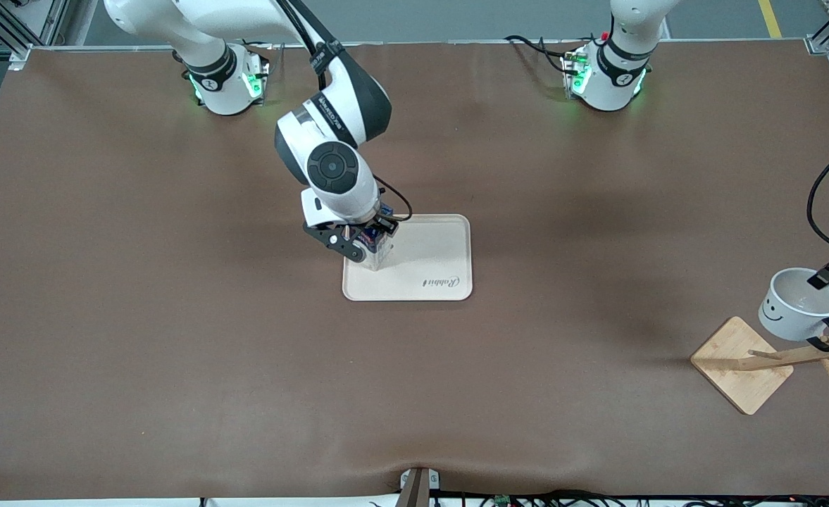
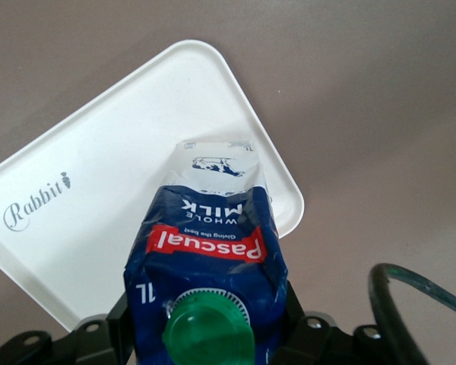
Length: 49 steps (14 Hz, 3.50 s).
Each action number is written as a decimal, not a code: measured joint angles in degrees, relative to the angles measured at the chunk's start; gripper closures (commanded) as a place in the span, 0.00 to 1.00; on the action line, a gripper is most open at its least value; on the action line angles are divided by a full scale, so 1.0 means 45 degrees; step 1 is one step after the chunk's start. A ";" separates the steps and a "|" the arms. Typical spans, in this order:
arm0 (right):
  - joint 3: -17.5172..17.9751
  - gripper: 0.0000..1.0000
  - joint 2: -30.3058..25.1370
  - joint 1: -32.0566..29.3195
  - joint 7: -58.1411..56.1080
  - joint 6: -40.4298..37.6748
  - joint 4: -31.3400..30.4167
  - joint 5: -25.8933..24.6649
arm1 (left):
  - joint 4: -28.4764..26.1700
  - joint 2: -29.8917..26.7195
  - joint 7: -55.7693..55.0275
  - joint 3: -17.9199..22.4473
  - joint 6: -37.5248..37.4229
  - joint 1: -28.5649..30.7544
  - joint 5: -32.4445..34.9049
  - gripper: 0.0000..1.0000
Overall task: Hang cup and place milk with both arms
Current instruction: 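Hang the mug handle on the stand peg while the right gripper grasps milk, then lift the milk carton off the tray and carry it aside with the right gripper, then set the milk on the table with the right gripper while the left gripper withdraws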
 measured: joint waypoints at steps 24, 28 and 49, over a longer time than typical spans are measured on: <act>-0.0511 1.00 -0.0551 -0.8633 -1.3680 -0.4934 0.1982 -0.1983 | 0.1413 0.1222 0.0218 -0.0677 -0.0427 0.0040 0.0000 0.00; -0.0510 0.99 -0.0595 -0.9552 -1.4636 -0.4928 0.1442 -0.2561 | 0.2582 0.0936 0.0225 -0.1309 -0.3071 0.0027 0.0756 0.00; -0.0427 0.00 -0.1817 -1.0067 -1.5082 -0.2207 -0.2995 -0.2842 | 0.4798 -0.1380 0.2728 0.2848 -0.9756 -0.6615 0.1067 0.00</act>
